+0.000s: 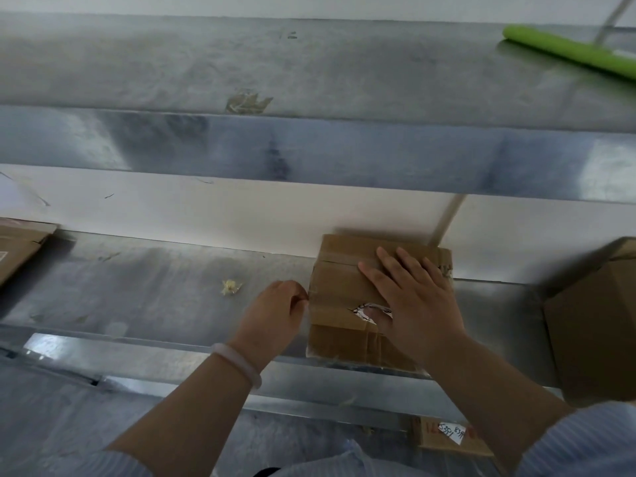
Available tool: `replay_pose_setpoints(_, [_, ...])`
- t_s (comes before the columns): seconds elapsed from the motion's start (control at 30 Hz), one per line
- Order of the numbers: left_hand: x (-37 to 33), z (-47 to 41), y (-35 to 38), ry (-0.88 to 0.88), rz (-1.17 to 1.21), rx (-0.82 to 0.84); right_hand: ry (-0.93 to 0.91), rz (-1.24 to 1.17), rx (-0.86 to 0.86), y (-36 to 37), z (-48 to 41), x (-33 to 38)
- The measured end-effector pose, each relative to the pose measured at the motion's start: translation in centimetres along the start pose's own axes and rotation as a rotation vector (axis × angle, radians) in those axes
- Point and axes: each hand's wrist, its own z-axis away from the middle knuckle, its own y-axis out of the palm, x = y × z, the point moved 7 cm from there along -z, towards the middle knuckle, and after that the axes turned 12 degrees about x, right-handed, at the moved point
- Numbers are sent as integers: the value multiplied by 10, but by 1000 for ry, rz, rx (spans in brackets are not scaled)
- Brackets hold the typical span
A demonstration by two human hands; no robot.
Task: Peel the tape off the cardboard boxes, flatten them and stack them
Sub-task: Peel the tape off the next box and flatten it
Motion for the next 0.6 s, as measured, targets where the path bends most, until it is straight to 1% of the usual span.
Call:
replay_pose_setpoints(0.2, [2,-4,6,-31,87,49,6,5,8,0,0,0])
replay_pose_setpoints(0.27, [3,-3,8,-47,174,82,7,2,10,0,0,0])
replay_pose_setpoints(0.37, [10,0,14,-95,385,129,6,-7,21,1,0,-1])
replay_pose_setpoints(0.43, [17,4,15,-126,576,82,5,-5,22,2,0,-1])
replay_pose_setpoints(0.5, [20,9,14,-149,686,15,5,-2,26,2,0,-1])
replay_pose_setpoints(0.6, [9,15,13,-128,560,-60,7,-2,32,2,0,-1])
